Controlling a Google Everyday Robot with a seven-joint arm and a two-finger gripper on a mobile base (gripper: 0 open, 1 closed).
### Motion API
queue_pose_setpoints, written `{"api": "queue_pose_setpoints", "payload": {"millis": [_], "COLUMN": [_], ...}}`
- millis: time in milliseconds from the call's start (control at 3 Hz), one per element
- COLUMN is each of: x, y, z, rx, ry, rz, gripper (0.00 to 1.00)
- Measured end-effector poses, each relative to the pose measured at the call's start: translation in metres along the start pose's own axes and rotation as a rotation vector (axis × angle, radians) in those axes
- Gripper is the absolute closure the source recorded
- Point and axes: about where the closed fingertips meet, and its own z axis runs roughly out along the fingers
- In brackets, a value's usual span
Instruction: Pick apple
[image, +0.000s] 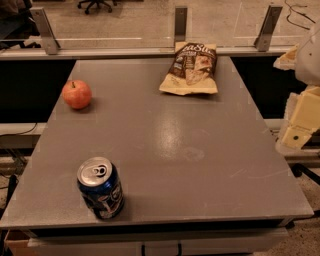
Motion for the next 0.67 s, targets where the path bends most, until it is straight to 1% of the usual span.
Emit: {"api": "queue_pose_setpoints", "payload": {"millis": [333,667], "x": [0.0,-0.03], "y": [0.0,-0.016], "z": [0.0,0.017], "rx": [0.0,0.001], "ry": [0.0,-0.054], "rz": [0.0,-0.058], "gripper": [0.0,0.0]}}
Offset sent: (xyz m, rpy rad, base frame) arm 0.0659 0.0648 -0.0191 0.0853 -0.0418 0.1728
